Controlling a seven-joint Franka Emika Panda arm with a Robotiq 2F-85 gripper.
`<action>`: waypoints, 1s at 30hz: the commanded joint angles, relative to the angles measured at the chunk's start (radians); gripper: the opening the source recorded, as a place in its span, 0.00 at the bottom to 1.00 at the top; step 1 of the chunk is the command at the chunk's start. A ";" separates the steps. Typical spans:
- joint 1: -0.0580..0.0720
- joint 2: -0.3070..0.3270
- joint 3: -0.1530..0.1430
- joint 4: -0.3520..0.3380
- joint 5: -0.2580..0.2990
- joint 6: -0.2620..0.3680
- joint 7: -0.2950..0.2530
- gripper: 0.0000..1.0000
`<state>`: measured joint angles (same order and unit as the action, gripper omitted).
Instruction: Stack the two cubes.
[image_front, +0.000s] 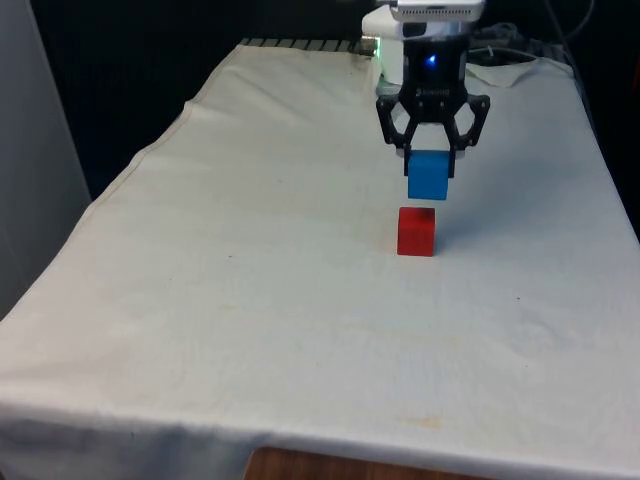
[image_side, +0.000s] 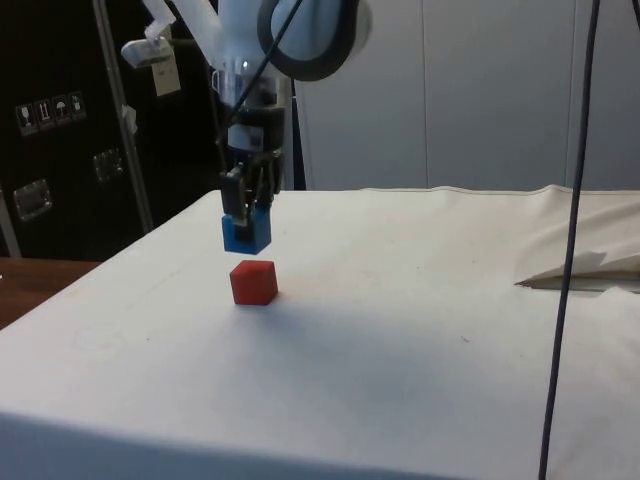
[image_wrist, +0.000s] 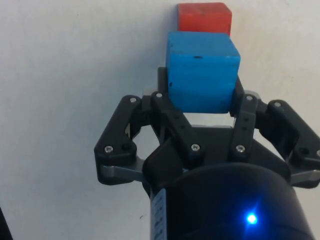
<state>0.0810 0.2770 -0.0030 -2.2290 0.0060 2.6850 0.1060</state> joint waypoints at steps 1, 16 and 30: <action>0.001 0.003 0.000 0.000 0.002 0.001 0.000 0.02; -0.014 0.062 0.015 0.039 0.043 0.014 -0.025 0.02; -0.020 0.097 -0.008 0.059 0.113 0.011 -0.103 0.02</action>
<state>0.0740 0.3710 -0.0250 -2.1730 0.0990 2.6950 0.0220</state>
